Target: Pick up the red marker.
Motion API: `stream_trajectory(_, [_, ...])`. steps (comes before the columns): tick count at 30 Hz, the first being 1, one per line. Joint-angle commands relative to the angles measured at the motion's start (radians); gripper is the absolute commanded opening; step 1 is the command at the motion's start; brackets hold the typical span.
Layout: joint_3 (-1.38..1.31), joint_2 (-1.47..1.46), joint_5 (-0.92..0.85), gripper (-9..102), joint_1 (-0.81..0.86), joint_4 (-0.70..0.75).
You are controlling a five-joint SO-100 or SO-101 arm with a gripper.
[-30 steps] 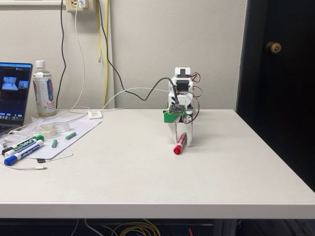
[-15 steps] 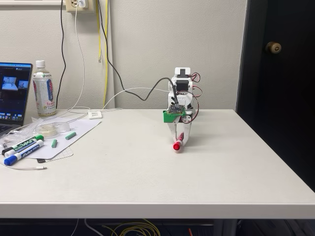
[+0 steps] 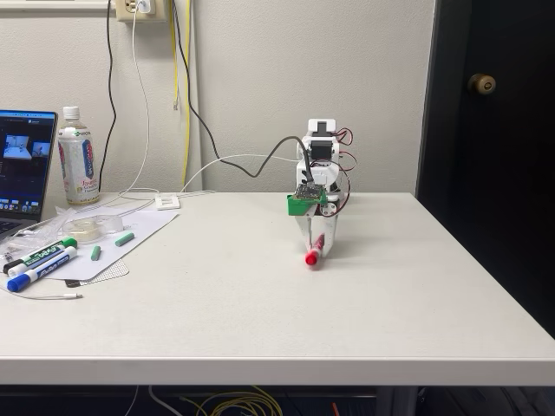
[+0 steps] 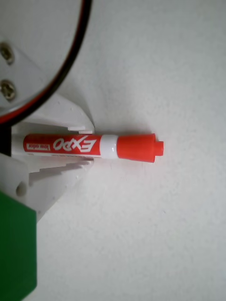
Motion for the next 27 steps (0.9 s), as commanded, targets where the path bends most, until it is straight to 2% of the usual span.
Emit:
stream_trajectory(1, [-0.055, 0.031, -0.015, 21, 0.011, 0.015])
stream_trajectory(27, [-0.091, 0.086, -0.035, 21, 0.035, 0.106])
